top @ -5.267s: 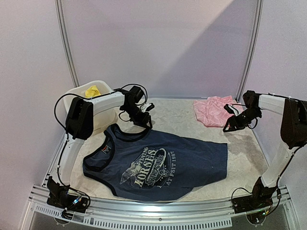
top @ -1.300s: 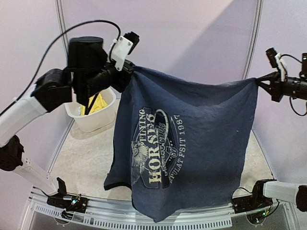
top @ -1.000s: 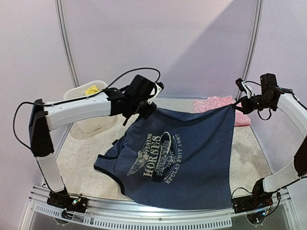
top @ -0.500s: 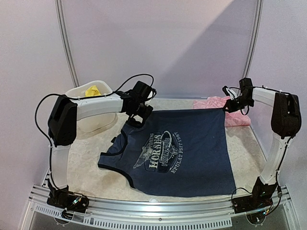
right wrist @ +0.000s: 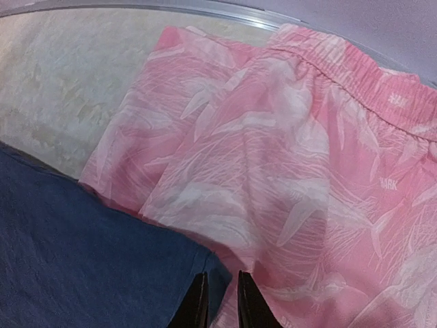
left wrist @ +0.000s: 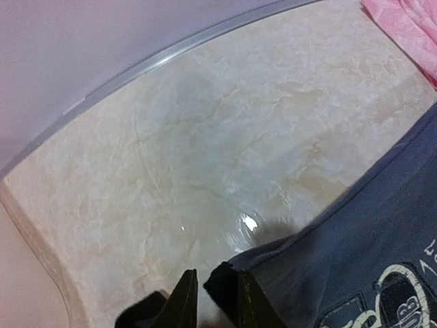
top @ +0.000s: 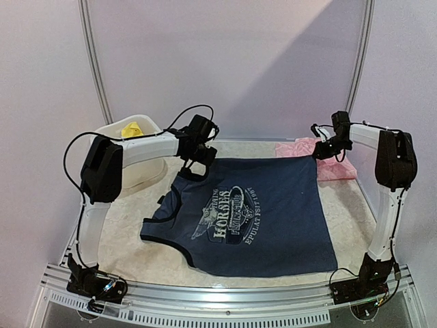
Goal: Fold and stack the mixed laundry pile
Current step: Flatten out the flattened tank top at the center of the board, then smooth out the flattened tank top at the center of the board.
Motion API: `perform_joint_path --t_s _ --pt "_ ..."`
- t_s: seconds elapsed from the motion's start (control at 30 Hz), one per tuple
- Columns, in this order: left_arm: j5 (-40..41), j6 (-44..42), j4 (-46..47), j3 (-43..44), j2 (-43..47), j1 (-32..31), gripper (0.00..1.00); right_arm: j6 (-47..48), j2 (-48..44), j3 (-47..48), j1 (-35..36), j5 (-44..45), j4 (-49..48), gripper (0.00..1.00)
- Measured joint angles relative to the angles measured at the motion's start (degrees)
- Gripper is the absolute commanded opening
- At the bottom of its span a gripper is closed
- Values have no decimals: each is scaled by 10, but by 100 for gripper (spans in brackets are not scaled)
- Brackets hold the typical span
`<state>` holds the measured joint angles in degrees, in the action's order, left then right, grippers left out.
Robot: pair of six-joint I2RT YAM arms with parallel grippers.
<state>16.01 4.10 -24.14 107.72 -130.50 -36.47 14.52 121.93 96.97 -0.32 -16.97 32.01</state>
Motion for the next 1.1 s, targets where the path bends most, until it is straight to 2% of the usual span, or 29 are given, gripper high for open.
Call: perform_joint_path --t_s 0.1,0.27,0.4,0.47,0.57,0.63,0.77,0.87,1.1 --pt "-5 9 -17 38 -16 5 39 -12 13 30 -1 10 4 39" --pt "-4 30 -59 32 14 8 50 -20 -5 31 -1 17 30 46" --pt "-4 70 -90 -95 150 7 54 -10 -99 -55 -1 13 63 46" --pt "-6 95 -108 -177 250 7 54 10 -178 -127 -1 5 83 46" --pt "-16 121 -140 -270 381 5 53 62 -289 -227 1 -14 124 44" --pt "-26 135 -160 -310 431 3 53 103 -332 -275 7 -23 150 43" --pt "-42 157 -187 -412 483 2 54 187 -361 -357 29 -29 192 43" --pt "-47 179 -201 -478 489 2 54 237 -362 -403 55 -25 209 42" --pt "-67 262 -183 -602 516 2 58 296 -364 -465 108 -14 211 40"
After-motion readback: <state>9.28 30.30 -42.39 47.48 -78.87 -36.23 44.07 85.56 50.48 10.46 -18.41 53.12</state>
